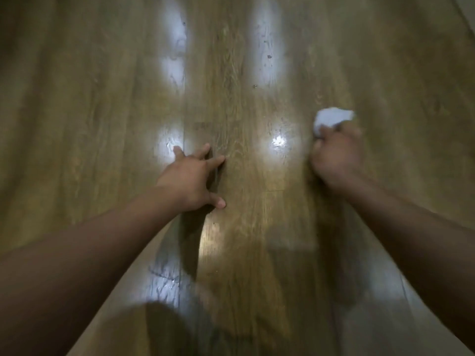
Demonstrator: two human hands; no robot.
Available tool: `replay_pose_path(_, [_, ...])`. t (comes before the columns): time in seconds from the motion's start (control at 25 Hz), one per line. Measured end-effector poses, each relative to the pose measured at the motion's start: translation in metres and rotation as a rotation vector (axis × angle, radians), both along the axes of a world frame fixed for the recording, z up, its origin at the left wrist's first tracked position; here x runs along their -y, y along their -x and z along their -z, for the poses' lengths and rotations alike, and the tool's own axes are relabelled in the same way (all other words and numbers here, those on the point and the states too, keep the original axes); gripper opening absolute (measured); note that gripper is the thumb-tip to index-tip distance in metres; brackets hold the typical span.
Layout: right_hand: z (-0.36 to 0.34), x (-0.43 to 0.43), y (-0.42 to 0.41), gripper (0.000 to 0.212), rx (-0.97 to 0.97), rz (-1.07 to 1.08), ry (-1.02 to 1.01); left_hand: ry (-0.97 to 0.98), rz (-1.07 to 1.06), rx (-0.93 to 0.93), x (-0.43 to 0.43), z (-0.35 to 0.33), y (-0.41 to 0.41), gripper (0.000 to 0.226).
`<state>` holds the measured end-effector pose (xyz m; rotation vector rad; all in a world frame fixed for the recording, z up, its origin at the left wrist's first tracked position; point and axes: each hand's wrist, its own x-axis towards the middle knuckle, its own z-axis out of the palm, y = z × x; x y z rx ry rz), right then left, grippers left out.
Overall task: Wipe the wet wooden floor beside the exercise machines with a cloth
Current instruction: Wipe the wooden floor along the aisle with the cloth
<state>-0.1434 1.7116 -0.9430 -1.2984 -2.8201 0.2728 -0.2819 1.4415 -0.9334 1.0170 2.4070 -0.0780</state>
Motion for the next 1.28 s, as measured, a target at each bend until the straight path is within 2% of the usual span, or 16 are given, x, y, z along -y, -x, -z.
replay_pose_path(0.08, [0.007, 0.112, 0.041, 0.037, -0.026, -0.546, 0.097, -0.111, -0.066, 0.048, 0.032, -0.003, 0.005, 0.104])
replay_pose_path(0.16, [0.009, 0.143, 0.051, 0.036, -0.159, -0.914, 0.117, -0.019, -0.066, 0.028, 0.073, -0.013, 0.027, 0.113])
replay_pose_path(0.24, [0.006, 0.077, 0.053, 0.037, -0.087, -0.847, 0.076, 0.228, 0.014, -0.026, 0.121, -0.025, 0.055, 0.127])
replay_pose_path(0.32, [-0.005, 0.003, 0.061, 0.051, 0.116, -0.462, -0.025, 0.391, 0.004, -0.018, 0.17, -0.031, 0.068, 0.136])
replay_pose_path(0.36, [-0.004, -0.015, 0.066, 0.054, 0.158, -0.287, -0.032, 0.41, -0.017, 0.019, 0.191, -0.029, 0.068, 0.139])
replay_pose_path(0.44, [-0.011, 0.023, 0.084, 0.045, 0.219, -0.188, -0.028, 0.356, -0.066, 0.101, 0.213, -0.022, 0.066, 0.146])
replay_pose_path(0.56, [-0.02, 0.175, 0.116, 0.041, 0.181, -0.466, 0.134, 0.286, -0.075, 0.14, 0.22, -0.015, 0.071, 0.148])
replay_pose_path(0.64, [-0.023, 0.281, 0.108, 0.048, 0.224, -0.863, 0.255, 0.227, -0.094, 0.136, 0.222, -0.016, 0.07, 0.144])
replay_pose_path(0.72, [-0.017, 0.322, 0.08, 0.05, 0.247, -1.259, 0.3, 0.031, -0.154, 0.084, 0.242, -0.014, 0.065, 0.12])
replay_pose_path(0.76, [-0.016, 0.305, 0.075, 0.049, 0.19, -1.338, 0.282, -0.129, -0.221, 0.035, 0.259, -0.009, 0.062, 0.103])
replay_pose_path(0.84, [0.004, 0.24, 0.088, 0.047, 0.036, -1.157, 0.152, -0.358, -0.295, -0.124, 0.292, 0.006, 0.059, 0.083])
replay_pose_path(0.96, [0.01, 0.144, 0.125, 0.063, 0.066, -0.47, 0.006, -0.432, -0.235, -0.284, 0.321, 0.046, 0.05, 0.073])
replay_pose_path(1.0, [0.012, 0.145, 0.136, 0.065, 0.028, -0.357, -0.002, -0.454, -0.234, -0.286, 0.324, 0.052, 0.05, 0.071])
replay_pose_path(1.08, [0.017, 0.212, 0.126, 0.057, -0.007, -0.334, -0.032, -0.457, -0.222, -0.281, 0.323, 0.048, 0.053, 0.068])
replay_pose_path(1.16, [0.022, 0.299, 0.074, 0.051, -0.07, -0.597, 0.072, -0.448, -0.205, -0.279, 0.324, 0.045, 0.055, 0.068])
replay_pose_path(1.28, [0.019, 0.343, 0.003, 0.034, -0.065, -1.27, 0.117, -0.444, -0.206, -0.292, 0.323, 0.052, 0.053, 0.069])
